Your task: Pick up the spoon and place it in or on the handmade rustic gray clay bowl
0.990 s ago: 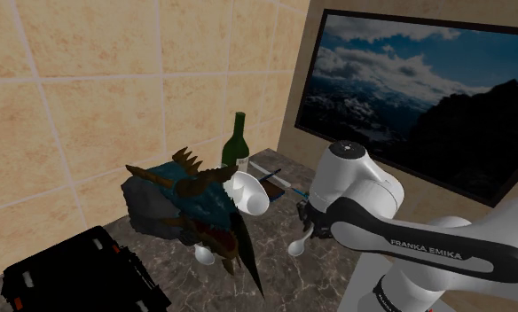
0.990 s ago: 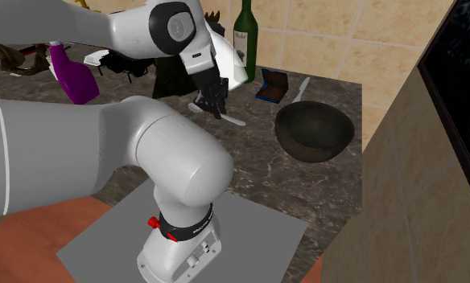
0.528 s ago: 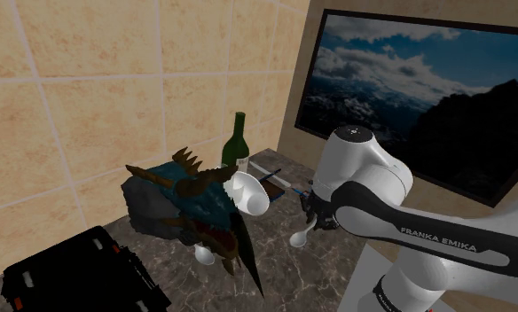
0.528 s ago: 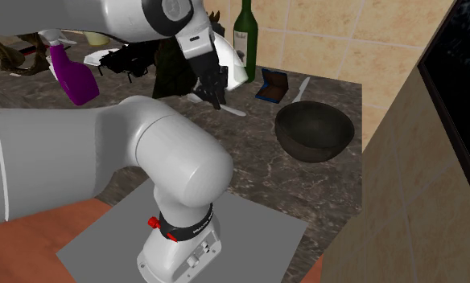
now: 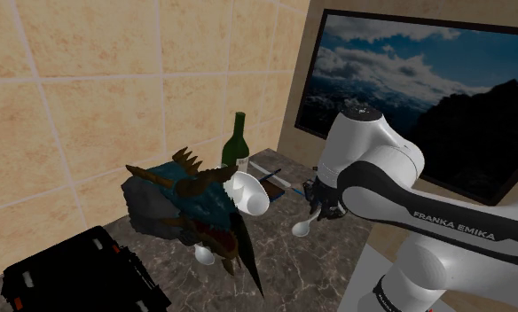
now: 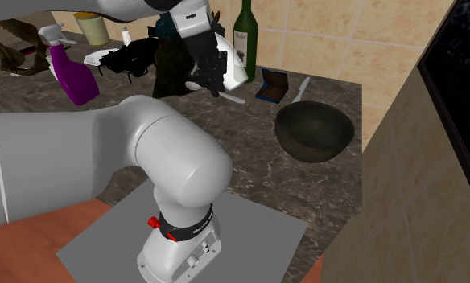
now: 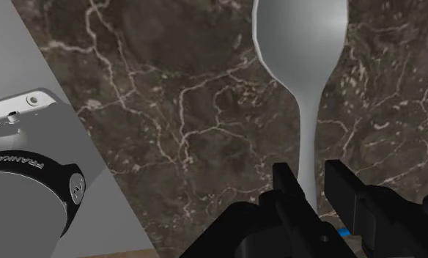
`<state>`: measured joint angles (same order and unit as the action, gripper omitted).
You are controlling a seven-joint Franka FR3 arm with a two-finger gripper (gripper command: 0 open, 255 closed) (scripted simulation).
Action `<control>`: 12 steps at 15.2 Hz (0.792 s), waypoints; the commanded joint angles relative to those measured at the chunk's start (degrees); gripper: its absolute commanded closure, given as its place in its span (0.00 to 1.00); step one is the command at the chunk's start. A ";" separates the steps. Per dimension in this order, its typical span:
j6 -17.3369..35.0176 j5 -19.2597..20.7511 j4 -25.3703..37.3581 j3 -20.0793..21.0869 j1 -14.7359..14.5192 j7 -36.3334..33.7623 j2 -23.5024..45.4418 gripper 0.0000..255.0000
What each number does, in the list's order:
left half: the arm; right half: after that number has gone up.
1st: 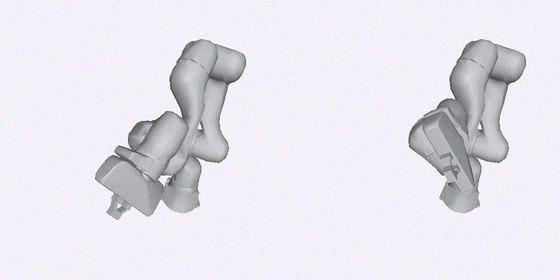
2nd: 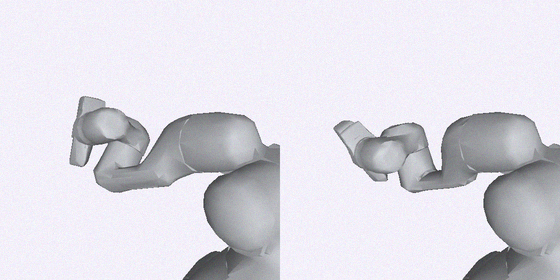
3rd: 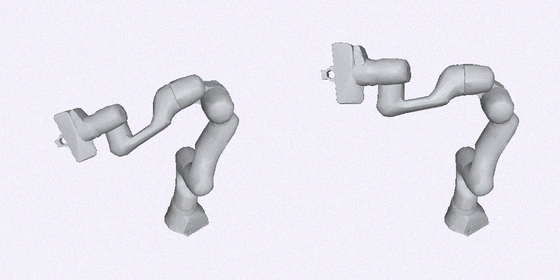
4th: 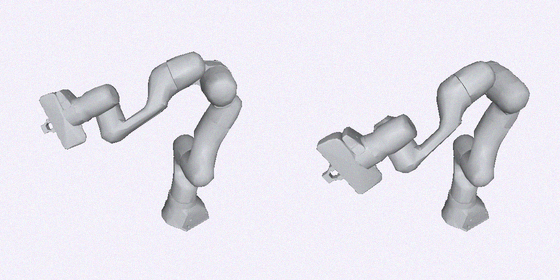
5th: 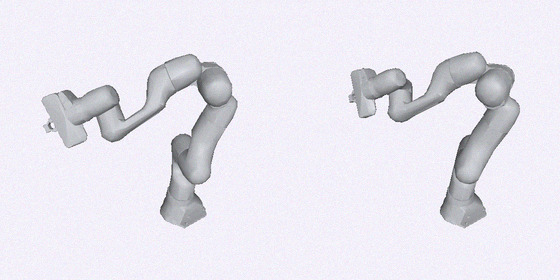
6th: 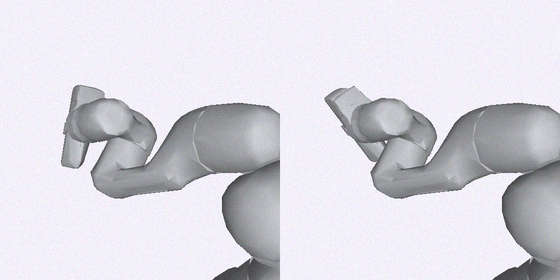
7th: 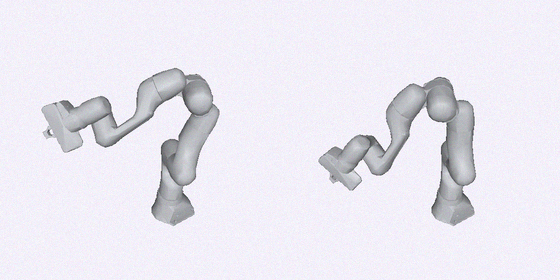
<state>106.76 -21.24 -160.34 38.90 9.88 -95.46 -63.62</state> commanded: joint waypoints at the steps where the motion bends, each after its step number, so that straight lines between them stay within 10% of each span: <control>1: -1.74 1.02 1.22 -1.28 0.35 0.47 -0.55 1.00; 12: -9.13 4.88 9.08 -5.53 2.43 1.70 -0.38 1.00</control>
<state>98.38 -16.61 -152.06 33.62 12.19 -93.76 -64.04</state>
